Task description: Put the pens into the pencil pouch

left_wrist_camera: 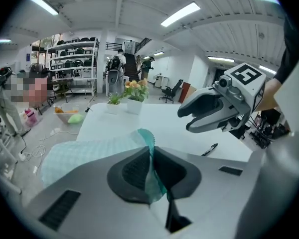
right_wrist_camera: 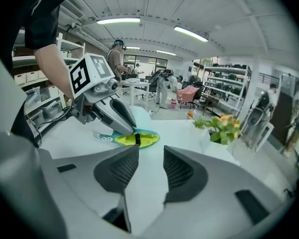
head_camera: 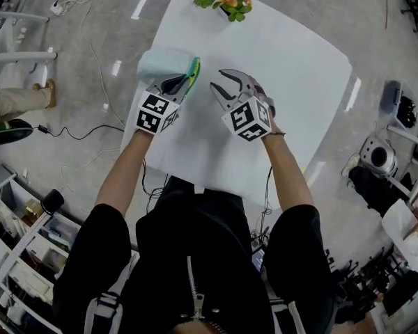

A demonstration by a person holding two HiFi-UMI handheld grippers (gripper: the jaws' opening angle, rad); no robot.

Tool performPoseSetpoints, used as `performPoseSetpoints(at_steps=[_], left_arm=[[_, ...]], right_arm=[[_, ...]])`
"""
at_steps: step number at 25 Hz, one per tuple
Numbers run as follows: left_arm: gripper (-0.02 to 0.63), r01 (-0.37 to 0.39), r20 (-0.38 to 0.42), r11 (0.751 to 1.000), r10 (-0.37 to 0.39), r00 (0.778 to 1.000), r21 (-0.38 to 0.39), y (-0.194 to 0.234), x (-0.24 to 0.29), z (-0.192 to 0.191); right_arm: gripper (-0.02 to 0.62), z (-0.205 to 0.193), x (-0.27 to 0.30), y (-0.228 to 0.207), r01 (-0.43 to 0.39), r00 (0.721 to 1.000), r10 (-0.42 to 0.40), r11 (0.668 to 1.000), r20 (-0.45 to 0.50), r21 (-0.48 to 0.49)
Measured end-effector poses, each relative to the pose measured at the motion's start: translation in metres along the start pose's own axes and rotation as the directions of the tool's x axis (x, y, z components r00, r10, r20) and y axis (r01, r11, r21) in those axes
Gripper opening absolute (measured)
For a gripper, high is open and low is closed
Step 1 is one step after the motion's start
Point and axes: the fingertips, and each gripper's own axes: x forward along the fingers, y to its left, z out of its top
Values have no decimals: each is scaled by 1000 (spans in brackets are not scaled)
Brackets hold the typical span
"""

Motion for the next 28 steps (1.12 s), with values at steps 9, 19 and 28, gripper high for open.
performPoseSetpoints(at_steps=[9, 19, 28], left_arm=[[44, 4, -20, 1000, -3, 1000, 13, 0, 2, -4], [44, -2, -36, 1000, 2, 999, 16, 1, 2, -10], [44, -17, -43, 1000, 18, 999, 13, 7, 3, -12]], right_arm=[[170, -44, -45, -4, 45, 997, -42, 998, -63, 49], [176, -122, -89, 9, 72, 979, -50, 992, -200, 102], [184, -173, -104, 28, 39, 956, 8, 988, -294, 151]])
